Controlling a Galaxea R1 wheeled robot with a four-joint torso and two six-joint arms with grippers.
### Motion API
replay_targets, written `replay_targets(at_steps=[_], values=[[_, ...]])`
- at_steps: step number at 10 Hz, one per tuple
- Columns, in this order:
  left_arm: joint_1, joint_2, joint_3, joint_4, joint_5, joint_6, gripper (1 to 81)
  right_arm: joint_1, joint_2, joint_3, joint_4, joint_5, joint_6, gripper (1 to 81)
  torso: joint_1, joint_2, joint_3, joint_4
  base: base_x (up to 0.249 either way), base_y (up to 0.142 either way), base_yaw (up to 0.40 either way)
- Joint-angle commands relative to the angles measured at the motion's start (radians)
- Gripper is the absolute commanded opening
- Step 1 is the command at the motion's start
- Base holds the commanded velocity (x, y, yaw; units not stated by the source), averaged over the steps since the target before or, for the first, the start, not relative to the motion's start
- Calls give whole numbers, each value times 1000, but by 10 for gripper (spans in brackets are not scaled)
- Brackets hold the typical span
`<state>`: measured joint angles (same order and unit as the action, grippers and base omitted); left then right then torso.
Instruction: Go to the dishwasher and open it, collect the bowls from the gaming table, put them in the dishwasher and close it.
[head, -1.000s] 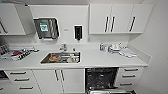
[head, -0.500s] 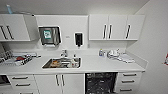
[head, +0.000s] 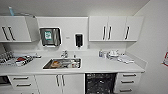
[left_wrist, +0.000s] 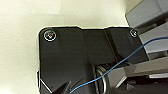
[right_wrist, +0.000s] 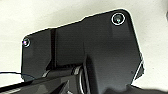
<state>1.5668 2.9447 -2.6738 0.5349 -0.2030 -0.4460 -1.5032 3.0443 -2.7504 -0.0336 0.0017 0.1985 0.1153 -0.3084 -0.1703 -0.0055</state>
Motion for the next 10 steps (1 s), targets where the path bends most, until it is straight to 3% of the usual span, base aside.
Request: replay_targets(at_steps=[1,5,6,8,9,10], values=[[-46,-4,-1,10,34,3,811,60,0,2,-11,-51,-5,811,0,0,0,0,0,0,0],[-47,1,-1,8,34,1,811,59,1,5,-23,-51,-4,811,-1,0,0,0,0,0,0],[-46,1,-1,10,34,3,811,60,0,5,-23,-51,-4,811,-65,100,0,0,0,0,0],[-46,1,-1,10,34,3,811,60,1,5,-23,-51,-4,811,-74,113,0,0,0,0,0],[-46,-1,-1,10,34,3,811,62,1,5,-25,-51,-4,811,-27,40,0,0,0,0,0],[-46,1,-1,10,34,3,811,62,1,5,-25,-51,-4,811,-44,67,0,0,0,0,0]])
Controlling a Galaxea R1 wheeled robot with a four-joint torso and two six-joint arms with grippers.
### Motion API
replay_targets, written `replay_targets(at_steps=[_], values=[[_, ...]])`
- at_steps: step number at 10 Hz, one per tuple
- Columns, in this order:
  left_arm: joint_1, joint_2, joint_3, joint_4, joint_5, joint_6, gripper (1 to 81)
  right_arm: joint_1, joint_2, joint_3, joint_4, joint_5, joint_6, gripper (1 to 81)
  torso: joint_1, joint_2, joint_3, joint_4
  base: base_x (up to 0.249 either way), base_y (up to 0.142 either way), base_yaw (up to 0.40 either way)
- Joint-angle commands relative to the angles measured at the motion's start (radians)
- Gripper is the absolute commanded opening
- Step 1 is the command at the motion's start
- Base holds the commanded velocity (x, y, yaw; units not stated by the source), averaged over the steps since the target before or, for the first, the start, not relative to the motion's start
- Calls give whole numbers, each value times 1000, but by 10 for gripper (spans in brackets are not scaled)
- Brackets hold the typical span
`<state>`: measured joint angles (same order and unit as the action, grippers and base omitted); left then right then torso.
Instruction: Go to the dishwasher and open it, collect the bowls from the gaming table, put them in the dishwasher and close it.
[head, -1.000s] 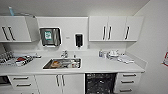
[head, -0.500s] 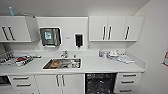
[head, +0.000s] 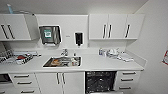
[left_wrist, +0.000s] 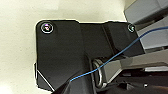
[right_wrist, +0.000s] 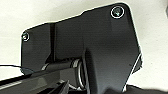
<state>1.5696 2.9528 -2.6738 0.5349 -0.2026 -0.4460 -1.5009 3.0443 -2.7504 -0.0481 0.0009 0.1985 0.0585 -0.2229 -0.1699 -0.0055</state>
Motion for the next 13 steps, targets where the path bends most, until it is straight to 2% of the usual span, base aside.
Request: replay_targets(at_steps=[1,3,4,6,8,9,10,13], values=[[-49,-7,-1,10,34,3,811,60,0,5,-12,-50,-4,811,0,0,0,0,0,0,0],[-49,-6,-1,13,34,3,811,60,0,5,-12,-50,-4,811,-8,11,0,0,0,0,0],[-49,-4,-1,13,34,3,811,60,0,3,-12,-50,-4,811,-59,109,0,0,0,0,0],[-49,-4,-1,13,34,3,811,60,0,5,-12,-50,-5,811,-59,126,0,0,0,0,0],[-48,-4,-1,13,34,3,811,60,0,5,-12,-50,-4,811,-59,188,0,0,0,0,0],[-49,-6,-1,13,34,3,811,60,0,5,-12,-50,-4,811,-42,123,0,0,0,0,0],[-49,-4,-1,13,34,3,811,60,0,5,-12,-50,-5,811,-43,151,0,0,0,0,0],[-49,-4,-1,10,34,3,811,60,0,5,-12,-50,-4,811,-46,175,50,0,0,0,0]])
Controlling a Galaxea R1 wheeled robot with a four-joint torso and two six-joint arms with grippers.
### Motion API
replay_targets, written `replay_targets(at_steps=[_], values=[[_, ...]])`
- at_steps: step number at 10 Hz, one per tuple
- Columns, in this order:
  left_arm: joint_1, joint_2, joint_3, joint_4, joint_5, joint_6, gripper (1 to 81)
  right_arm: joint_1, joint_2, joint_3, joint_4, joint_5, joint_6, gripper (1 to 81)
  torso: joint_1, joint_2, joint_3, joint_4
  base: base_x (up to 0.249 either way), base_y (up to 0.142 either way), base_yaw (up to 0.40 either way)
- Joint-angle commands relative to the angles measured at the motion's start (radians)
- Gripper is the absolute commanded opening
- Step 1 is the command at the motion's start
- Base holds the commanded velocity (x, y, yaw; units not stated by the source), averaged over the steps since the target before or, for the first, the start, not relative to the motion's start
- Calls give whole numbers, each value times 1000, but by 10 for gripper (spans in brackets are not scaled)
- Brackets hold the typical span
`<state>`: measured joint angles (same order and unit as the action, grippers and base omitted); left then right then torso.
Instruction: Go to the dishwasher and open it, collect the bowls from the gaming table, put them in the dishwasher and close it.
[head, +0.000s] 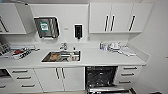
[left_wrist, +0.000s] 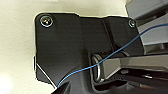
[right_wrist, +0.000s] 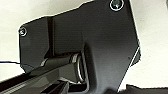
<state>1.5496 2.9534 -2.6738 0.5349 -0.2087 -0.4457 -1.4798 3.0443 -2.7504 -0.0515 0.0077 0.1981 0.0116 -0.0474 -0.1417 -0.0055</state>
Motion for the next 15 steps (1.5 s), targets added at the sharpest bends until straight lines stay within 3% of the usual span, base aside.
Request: replay_targets(at_steps=[1,2,3,5,8,13,15], values=[[-29,-5,-1,10,40,2,811,38,0,5,-8,-57,-5,811,0,0,42,0,0,0,0],[-29,-5,-1,10,40,2,811,37,0,5,-8,-57,-5,811,0,0,68,0,0,0,0],[-29,-3,-1,10,40,2,811,38,0,5,-8,-57,-5,811,-1,0,34,0,0,0,0],[-29,-3,-1,8,40,-1,811,38,1,5,-5,-57,-3,811,-2,0,54,0,0,0,0],[-30,4,-1,8,40,1,811,35,10,-3,-50,-66,-28,811,-2,0,55,0,0,0,0],[-33,-8,-1,13,40,1,811,29,6,3,-42,-51,-29,811,-2,0,55,0,0,0,0],[-19,10,-1,-27,37,1,811,22,6,2,-42,-51,-28,811,-2,0,55,0,0,0,0]])
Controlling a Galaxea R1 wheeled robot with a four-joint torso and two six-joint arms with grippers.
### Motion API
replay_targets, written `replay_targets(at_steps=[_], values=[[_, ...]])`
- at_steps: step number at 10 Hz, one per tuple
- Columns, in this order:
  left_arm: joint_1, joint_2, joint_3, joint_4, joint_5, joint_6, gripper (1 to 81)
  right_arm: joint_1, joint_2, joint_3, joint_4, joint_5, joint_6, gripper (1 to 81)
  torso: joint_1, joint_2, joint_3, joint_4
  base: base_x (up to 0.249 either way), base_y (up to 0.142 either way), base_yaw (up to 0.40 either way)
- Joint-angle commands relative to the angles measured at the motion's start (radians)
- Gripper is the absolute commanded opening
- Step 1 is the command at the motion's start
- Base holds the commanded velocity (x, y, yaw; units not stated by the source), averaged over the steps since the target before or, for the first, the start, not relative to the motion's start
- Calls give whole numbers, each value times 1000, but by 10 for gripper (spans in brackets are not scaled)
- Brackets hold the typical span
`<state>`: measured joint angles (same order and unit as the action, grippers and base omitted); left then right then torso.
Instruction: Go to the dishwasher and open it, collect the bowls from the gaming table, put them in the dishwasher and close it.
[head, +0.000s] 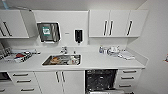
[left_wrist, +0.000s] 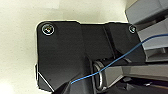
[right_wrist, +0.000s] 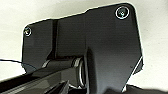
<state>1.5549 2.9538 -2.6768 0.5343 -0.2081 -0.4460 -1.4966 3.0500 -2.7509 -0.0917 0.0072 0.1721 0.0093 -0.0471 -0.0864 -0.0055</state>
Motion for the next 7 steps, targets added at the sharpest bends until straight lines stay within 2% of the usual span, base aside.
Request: replay_targets(at_steps=[1,2,3,4,5,6,7], values=[[-11,18,-3,-97,38,6,811,38,-1,-1,-2,-50,0,811,0,0,0,0,0,0,0],[-8,34,-30,-235,38,78,811,38,-3,4,-3,-50,0,811,0,0,0,0,0,0,0],[-8,54,-55,-343,48,194,811,43,0,4,-5,-50,0,811,0,0,0,0,0,0,0],[-14,73,-81,-447,93,304,811,43,2,4,-6,-50,-2,811,0,0,0,0,0,0,0],[-18,82,-95,-521,110,379,811,45,2,4,-8,-52,-3,811,0,0,0,0,0,0,0],[-26,70,-88,-519,135,420,811,45,2,4,-10,-52,-3,811,0,0,0,0,0,0,0],[-38,56,-54,-482,170,424,811,41,3,5,-6,-52,-3,811,0,0,0,0,0,0,0]])
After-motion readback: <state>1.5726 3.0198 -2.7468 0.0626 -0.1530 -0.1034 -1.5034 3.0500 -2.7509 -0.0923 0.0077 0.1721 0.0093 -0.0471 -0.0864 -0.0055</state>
